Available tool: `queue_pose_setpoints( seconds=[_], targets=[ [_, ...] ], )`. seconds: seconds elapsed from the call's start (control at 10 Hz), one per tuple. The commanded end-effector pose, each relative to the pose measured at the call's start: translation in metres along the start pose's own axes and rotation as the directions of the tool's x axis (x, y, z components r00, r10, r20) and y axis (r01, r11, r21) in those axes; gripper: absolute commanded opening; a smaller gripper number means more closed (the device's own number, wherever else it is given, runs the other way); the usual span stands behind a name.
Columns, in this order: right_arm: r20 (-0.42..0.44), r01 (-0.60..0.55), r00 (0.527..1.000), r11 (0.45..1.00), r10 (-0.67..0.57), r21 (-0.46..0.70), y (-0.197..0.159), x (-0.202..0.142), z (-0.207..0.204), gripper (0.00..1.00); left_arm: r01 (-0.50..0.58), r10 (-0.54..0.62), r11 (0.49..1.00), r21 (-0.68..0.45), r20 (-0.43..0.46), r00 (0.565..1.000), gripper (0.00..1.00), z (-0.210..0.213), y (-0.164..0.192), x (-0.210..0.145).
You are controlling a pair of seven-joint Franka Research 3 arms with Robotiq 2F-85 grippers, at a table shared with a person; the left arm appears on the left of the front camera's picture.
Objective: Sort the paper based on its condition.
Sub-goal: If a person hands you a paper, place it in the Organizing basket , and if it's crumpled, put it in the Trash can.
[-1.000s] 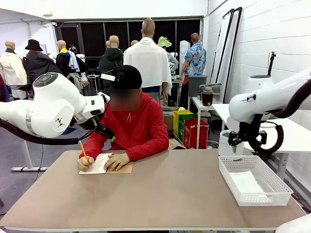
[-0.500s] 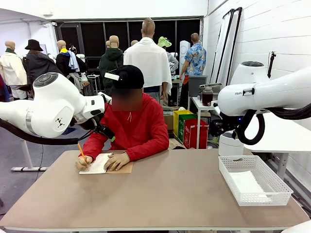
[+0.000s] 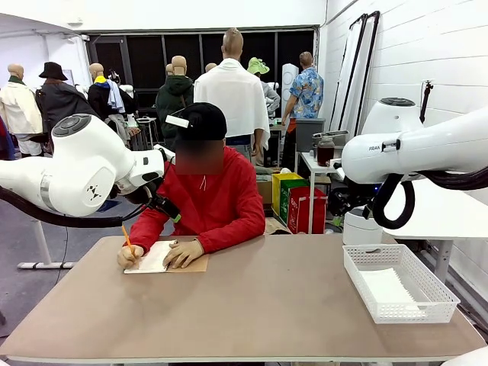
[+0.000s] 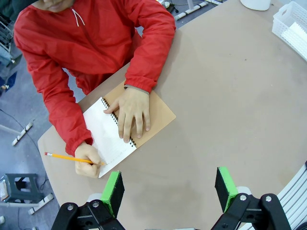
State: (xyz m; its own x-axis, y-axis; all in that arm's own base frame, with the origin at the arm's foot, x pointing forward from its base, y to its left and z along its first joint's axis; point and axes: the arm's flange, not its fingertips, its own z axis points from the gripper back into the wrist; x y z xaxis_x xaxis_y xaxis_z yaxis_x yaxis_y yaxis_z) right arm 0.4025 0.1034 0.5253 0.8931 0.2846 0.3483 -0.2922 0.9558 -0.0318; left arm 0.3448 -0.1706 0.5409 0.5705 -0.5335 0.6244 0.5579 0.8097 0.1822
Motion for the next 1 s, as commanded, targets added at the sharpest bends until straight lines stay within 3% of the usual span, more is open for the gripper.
queue_pose_setpoints(
  seconds=[0.0,0.5,0.9],
  targets=[
    [0.0,-0.004,1.0,1.0,0.004,0.001,0.002,0.0,0.0,1.0,-0.002,0.002,1.0,-0.004,0.0,1.0,1.0,0.0,0.001,-0.001],
    [0.139,-0.176,0.977,0.978,0.16,0.115,0.041,-0.017,0.011,1.0,-0.002,0.002,1.0,-0.004,0.0,1.0,1.0,0.0,0.001,-0.001],
    [0.281,-0.244,0.941,0.954,0.189,0.176,0.056,-0.023,0.019,1.0,-0.002,0.002,1.0,-0.004,0.0,1.0,1.0,0.0,0.001,-0.001]
  ],
)
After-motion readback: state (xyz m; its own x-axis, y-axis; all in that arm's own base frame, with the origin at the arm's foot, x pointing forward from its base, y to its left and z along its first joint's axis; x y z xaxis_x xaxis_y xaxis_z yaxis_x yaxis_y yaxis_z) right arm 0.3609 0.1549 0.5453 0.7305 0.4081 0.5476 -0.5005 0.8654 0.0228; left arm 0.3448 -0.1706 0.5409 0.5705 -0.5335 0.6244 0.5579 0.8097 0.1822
